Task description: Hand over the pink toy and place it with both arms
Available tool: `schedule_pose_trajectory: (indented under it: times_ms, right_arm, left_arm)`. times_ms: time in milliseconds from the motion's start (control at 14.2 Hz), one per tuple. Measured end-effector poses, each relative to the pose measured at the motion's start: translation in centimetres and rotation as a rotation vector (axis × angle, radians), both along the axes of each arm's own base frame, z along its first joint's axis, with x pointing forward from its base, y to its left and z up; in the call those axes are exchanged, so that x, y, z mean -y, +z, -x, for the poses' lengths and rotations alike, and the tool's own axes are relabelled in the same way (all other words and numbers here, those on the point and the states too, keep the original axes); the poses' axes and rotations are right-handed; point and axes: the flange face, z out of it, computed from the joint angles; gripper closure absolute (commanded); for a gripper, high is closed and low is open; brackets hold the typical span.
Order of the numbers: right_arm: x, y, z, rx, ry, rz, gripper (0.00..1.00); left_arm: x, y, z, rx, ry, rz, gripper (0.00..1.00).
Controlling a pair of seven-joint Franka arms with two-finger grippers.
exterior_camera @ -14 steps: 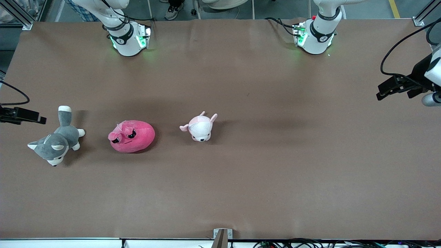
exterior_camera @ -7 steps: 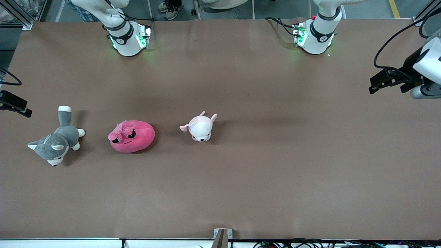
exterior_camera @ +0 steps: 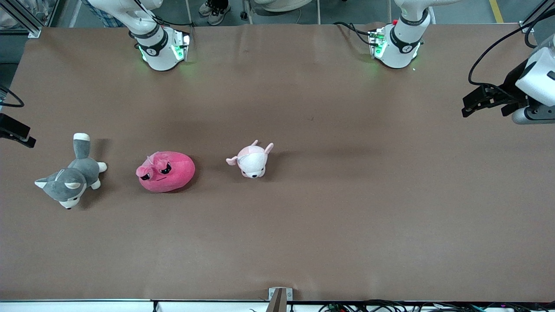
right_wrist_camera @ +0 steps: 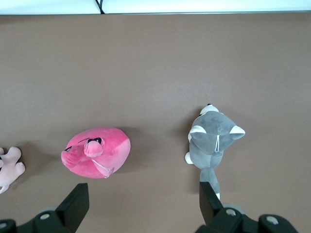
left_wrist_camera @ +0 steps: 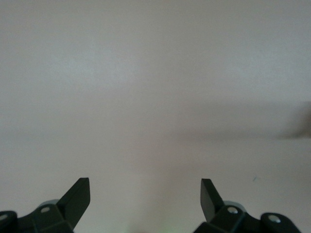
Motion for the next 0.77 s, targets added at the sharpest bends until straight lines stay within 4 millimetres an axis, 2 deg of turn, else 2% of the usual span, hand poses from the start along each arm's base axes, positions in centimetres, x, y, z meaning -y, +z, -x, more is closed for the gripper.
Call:
schedule_pose_trajectory:
  times_ms: [282, 775]
  right_arm:
    - [0.0, -0.7, 1.6, -0.027, 0.001, -0.009, 0.00]
    - [-0.4, -2.2, 5.7, -0.005, -0.052, -0.028, 0.00]
  left_arm:
    - [-0.5, -0.1, 0.1, -0.013, 0.006, -0.001, 0.00]
    - [-0.4, -0.2, 0.3, -0.026, 0.002, -0.002, 0.00]
